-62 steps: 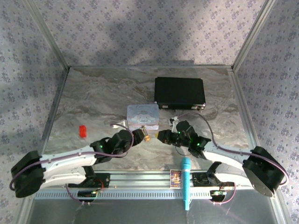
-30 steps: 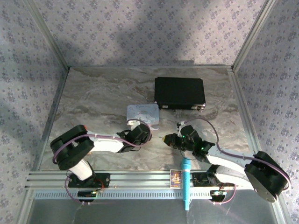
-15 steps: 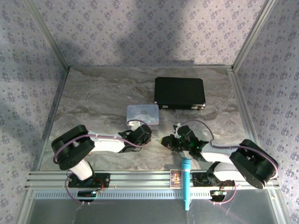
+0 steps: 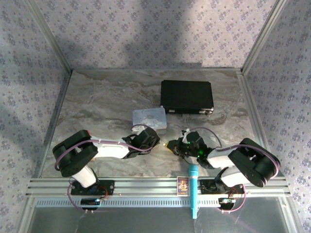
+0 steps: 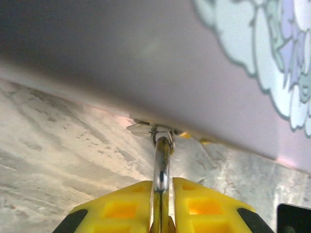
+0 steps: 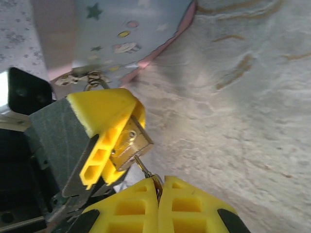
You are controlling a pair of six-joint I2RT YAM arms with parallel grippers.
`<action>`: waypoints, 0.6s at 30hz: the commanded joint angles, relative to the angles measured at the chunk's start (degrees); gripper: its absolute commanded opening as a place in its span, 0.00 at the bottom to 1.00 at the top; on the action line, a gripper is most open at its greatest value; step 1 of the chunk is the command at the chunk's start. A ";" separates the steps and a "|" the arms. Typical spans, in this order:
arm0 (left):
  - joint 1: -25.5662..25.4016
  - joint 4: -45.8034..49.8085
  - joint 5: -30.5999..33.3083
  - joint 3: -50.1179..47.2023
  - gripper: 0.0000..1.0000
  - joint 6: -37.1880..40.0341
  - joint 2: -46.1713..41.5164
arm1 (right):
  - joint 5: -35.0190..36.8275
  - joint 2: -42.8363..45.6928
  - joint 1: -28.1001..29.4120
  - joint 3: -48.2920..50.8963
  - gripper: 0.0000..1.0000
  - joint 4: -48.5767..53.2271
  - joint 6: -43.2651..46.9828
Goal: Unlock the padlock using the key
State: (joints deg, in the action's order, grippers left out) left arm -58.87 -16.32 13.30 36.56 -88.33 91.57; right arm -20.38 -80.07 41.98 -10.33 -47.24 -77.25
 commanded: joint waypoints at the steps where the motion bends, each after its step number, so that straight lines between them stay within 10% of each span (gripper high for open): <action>1: 0.06 -5.36 -0.06 -0.53 0.00 -6.73 0.79 | 0.00 1.35 -0.55 -0.42 0.00 -0.21 -3.01; 18: -2.61 -13.23 7.79 -1.92 0.00 -18.00 3.09 | -2.12 1.20 -2.86 -1.54 0.00 -0.57 -5.05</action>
State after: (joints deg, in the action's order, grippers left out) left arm -61.21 -24.36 21.93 35.62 -100.44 93.25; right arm -21.63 -79.37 39.44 -10.57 -48.05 -82.13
